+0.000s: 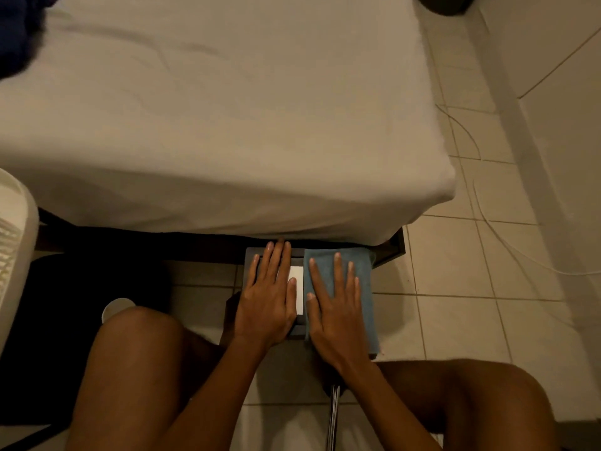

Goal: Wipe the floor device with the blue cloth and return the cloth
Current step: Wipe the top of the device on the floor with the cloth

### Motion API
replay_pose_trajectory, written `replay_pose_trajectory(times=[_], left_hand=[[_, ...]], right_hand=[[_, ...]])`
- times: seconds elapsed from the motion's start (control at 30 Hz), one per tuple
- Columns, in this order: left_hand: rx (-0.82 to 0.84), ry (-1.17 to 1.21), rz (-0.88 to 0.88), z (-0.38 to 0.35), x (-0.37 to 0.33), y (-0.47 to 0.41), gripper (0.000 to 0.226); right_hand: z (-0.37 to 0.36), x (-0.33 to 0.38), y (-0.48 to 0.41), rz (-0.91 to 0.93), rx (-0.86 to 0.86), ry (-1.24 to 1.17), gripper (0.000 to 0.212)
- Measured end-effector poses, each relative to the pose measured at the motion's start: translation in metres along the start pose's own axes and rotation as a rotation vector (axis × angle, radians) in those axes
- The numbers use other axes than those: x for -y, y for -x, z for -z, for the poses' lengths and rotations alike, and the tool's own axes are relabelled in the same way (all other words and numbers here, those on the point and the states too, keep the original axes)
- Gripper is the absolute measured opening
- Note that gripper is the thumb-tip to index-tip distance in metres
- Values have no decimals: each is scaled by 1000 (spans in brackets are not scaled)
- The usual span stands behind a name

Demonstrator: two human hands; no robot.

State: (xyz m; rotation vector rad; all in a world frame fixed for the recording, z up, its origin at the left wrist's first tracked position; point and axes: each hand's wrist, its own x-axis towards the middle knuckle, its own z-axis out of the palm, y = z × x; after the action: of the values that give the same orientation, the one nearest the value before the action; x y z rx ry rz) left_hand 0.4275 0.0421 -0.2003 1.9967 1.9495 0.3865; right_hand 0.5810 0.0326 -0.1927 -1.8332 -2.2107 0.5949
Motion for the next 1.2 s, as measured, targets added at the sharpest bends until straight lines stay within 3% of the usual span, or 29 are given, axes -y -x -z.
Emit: replay_pose_trajectory(times=[0.17, 0.33, 0.93, 1.07, 1.2], left_hand=[[-4, 0, -5, 0, 0, -1, 60], [0, 7, 4, -1, 1, -1, 61], [-16, -21, 0, -1, -1, -1, 60], [-4, -23, -7, 0, -1, 0, 60], [-10, -12, -18, 0, 0, 0, 60]], right_hand=[[4, 3, -31, -55, -40, 4, 58], [-3, -2, -1, -30, -3, -3, 57], [1, 2, -20, -102, -51, 52, 58], [-4, 6, 6, -58, 25, 62, 59], [7, -4, -27, -26, 17, 40, 56]])
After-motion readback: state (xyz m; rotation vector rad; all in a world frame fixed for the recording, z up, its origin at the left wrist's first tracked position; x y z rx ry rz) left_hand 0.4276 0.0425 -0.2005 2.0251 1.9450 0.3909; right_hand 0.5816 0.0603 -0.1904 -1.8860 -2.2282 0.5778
